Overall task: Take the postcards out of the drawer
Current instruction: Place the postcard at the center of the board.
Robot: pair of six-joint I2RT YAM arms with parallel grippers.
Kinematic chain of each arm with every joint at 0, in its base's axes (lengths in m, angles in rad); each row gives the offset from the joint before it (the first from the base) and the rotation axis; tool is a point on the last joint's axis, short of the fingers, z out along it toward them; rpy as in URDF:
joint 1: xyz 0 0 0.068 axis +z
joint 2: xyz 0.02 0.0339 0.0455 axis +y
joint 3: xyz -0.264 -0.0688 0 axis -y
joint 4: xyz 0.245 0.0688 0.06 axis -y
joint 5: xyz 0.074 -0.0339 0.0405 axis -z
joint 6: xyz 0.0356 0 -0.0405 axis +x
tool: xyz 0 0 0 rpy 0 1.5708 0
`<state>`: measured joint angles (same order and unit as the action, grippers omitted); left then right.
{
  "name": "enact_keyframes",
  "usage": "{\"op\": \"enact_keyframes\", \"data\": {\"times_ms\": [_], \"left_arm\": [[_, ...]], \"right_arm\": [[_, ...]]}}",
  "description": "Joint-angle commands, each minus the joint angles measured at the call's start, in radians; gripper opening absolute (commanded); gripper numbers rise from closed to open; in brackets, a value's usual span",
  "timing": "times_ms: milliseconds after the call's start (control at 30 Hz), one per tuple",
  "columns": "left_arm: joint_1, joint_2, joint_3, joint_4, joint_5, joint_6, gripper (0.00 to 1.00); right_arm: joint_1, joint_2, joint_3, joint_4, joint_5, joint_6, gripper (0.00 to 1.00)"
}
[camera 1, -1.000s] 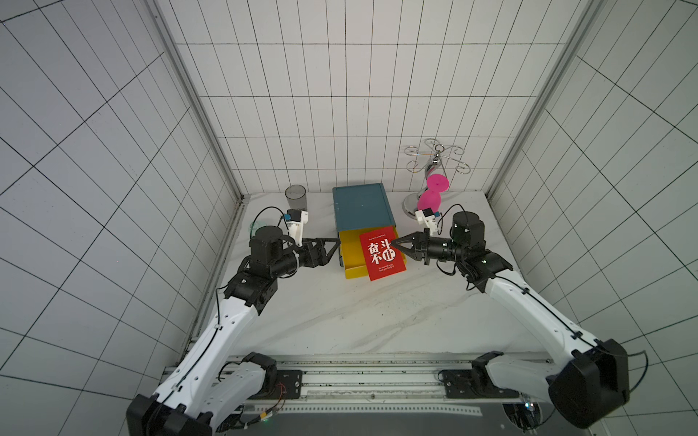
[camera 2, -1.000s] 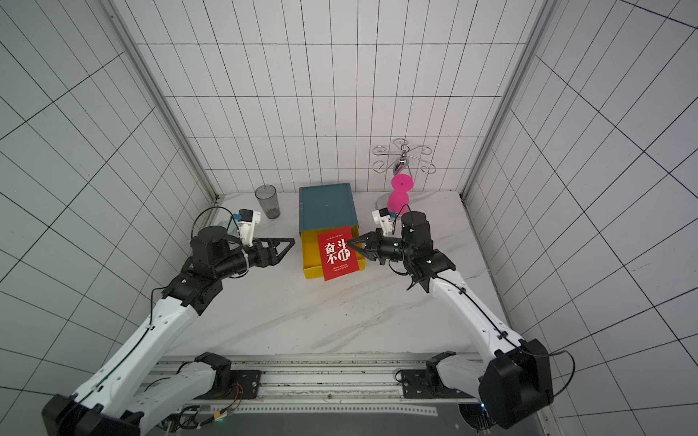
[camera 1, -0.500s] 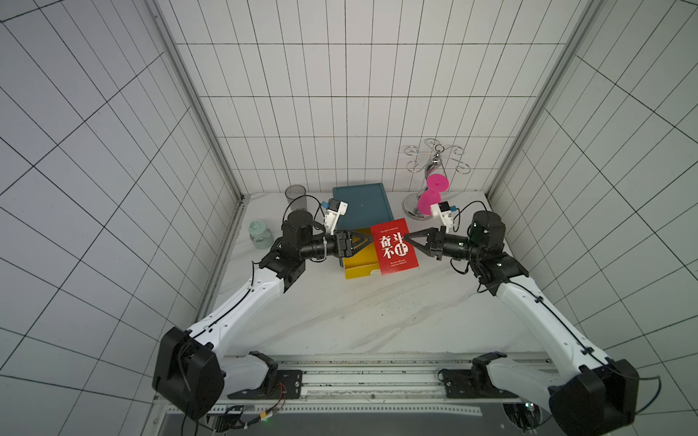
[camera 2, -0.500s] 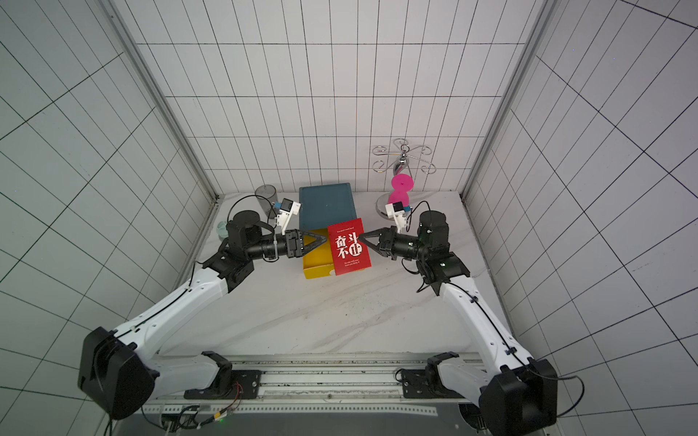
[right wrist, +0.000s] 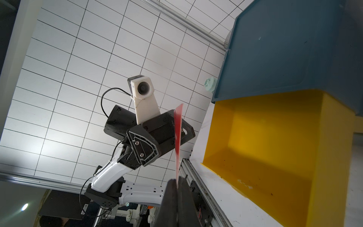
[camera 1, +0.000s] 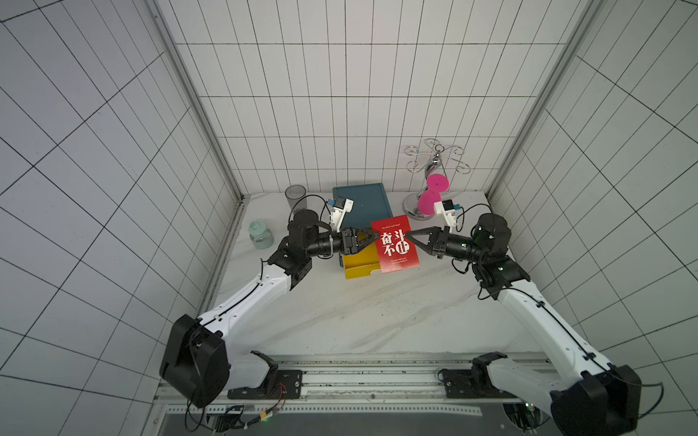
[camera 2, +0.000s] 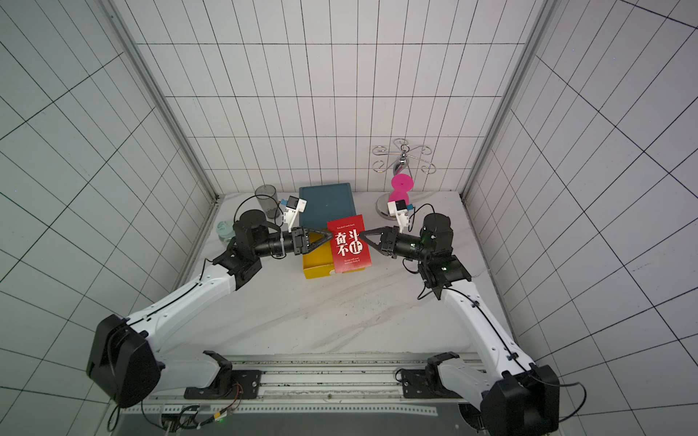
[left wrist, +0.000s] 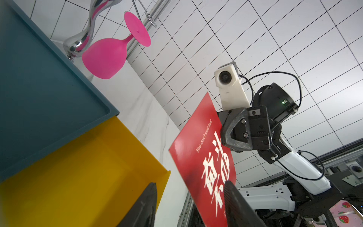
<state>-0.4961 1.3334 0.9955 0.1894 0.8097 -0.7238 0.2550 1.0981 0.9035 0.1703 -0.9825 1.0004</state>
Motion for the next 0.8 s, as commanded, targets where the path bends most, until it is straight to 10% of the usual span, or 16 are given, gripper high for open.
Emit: {"op": "enact_keyframes", "data": {"times_ms": [0,767], "left_arm": [[-0.003,0.025,-0.004,0.099,0.020,-0.031,0.48],[-0.017,0.035,-0.022,0.155,0.022,-0.100,0.05]], "right_arm": [[-0.007,-0.012,-0.032,0.075,-0.009,0.024,0.00],[-0.006,-0.011,-0.095,0.044,0.007,-0.011,0.01]]}}
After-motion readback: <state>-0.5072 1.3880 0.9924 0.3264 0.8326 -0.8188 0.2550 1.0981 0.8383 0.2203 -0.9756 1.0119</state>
